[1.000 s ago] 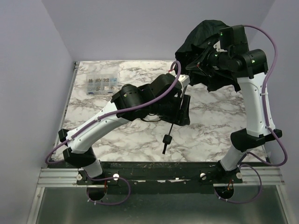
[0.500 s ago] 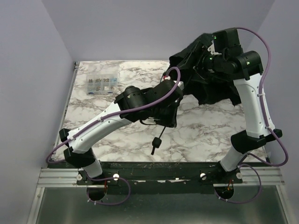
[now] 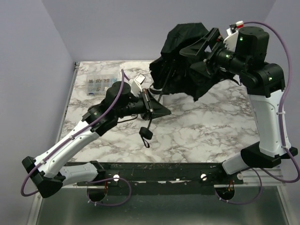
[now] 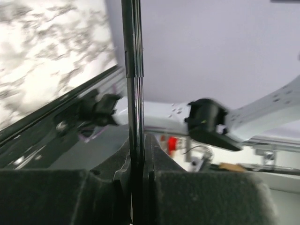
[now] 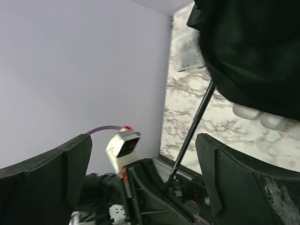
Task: Open the umbrella
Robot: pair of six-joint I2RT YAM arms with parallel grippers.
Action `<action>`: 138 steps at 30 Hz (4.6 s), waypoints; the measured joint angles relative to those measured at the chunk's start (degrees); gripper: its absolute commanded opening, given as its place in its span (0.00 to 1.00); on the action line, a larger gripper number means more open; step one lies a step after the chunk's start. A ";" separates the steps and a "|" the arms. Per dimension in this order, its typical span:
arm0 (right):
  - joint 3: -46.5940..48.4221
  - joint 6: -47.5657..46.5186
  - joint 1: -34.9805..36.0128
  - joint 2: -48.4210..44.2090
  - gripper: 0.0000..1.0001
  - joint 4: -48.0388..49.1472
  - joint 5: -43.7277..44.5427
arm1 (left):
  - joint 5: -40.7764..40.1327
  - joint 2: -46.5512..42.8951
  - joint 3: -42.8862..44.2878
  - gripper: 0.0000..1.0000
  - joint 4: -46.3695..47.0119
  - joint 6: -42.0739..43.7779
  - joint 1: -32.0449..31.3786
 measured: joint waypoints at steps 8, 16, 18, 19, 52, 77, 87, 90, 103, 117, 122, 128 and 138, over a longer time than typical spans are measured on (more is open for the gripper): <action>-12.98 8.39 0.00 -9.44 0.96 15.96 0.31 | 1.68 -0.59 -21.53 0.00 45.88 -26.47 2.73; -13.88 11.61 0.00 -7.96 0.83 18.60 2.86 | 3.10 0.87 -17.66 0.00 61.96 -32.44 2.71; -13.66 11.72 0.00 -7.28 0.80 18.60 3.96 | 3.37 0.87 -17.57 0.00 64.76 -32.85 2.64; -13.64 11.76 0.00 -7.04 0.79 18.58 4.70 | 3.58 0.92 -17.29 0.00 65.55 -33.07 2.45; -15.23 12.09 0.87 -0.17 0.40 31.10 25.53 | 9.25 7.21 -10.69 0.00 64.32 -31.93 0.83; -20.79 8.31 1.44 -2.27 0.00 35.63 26.71 | 16.76 9.16 17.62 0.44 3.23 12.41 0.28; -21.53 6.27 1.44 -3.21 0.01 38.95 26.69 | 21.88 9.31 15.06 0.14 -6.08 18.62 -0.83; -22.53 5.70 1.44 -3.91 0.00 40.70 26.71 | 22.53 9.60 13.46 0.00 -5.97 18.56 -2.03; -31.65 1.11 1.88 -7.96 0.01 54.82 33.73 | 20.83 11.56 16.63 0.00 -5.40 19.12 -4.50; -24.63 -16.06 5.57 0.02 0.01 73.42 41.88 | 7.72 12.04 19.78 0.00 -6.27 26.58 -5.49; -16.92 -20.57 6.45 5.79 0.00 75.34 41.86 | 1.46 10.97 18.75 0.00 -4.48 28.61 -5.14; -6.91 -22.93 8.04 12.63 0.01 75.89 41.20 | -3.02 8.04 15.58 0.00 -0.94 29.88 -4.72; 3.61 -21.16 7.98 20.20 0.01 74.07 35.69 | -5.68 2.69 8.17 0.00 3.52 30.60 -4.35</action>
